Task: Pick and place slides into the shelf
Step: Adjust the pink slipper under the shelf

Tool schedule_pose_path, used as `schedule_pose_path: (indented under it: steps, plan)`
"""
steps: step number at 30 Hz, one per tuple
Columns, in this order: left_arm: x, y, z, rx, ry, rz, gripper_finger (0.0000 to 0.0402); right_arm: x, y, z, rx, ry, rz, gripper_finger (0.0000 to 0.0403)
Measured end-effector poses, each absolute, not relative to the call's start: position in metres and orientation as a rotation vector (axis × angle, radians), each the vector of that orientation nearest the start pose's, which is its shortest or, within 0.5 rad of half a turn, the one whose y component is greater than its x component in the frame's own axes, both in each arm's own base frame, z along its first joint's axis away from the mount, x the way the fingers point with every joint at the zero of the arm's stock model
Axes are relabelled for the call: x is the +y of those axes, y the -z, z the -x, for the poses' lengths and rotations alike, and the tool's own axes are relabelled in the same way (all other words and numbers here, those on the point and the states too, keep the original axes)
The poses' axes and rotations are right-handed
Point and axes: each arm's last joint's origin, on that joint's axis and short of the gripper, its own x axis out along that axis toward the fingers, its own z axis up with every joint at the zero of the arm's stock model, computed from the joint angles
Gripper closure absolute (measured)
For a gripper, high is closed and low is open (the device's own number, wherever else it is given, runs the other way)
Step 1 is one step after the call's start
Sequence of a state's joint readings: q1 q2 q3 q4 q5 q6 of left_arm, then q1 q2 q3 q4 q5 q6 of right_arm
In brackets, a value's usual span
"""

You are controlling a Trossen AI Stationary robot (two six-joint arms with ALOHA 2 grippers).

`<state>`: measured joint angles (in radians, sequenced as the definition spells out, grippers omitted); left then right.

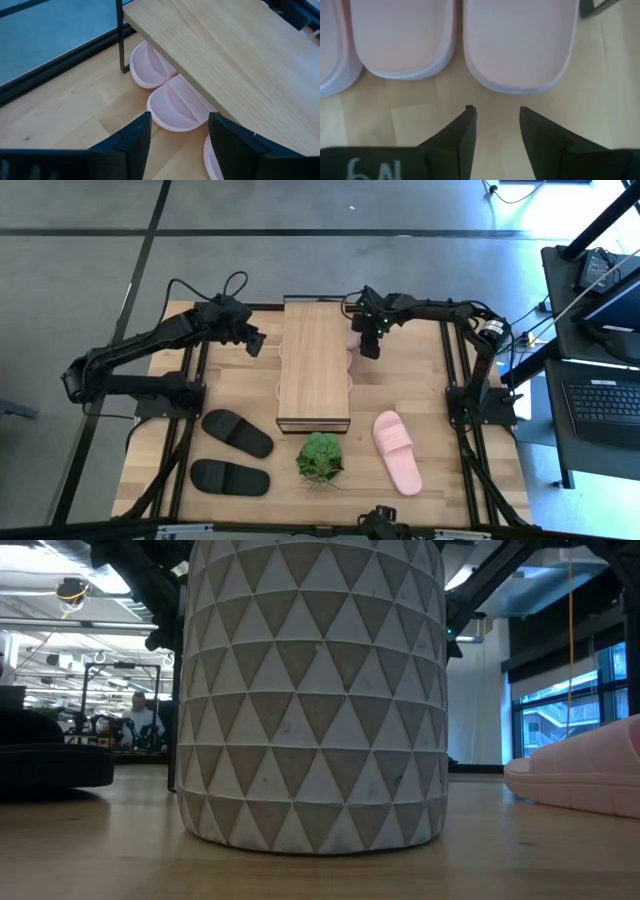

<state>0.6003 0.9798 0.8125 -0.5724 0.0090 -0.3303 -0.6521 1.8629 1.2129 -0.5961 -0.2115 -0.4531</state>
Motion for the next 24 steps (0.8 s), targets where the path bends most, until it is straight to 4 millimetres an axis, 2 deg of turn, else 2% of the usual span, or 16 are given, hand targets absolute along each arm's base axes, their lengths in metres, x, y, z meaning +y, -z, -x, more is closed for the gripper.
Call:
schedule_pose_path:
  steps: [6, 24]
  plan:
    - [0.1104, -0.2758, -0.1618, 0.618, -0.684, 0.539, 0.0214, -0.2152, -0.1665, -0.2920, 1.138, 0.129, -0.100, 0.0253]
    - [0.1104, -0.2759, -0.1618, 0.616, -0.685, 0.542, 0.0214, -0.2169, -0.1659, -0.2914, 1.159, 0.167, -0.076, 0.0253]
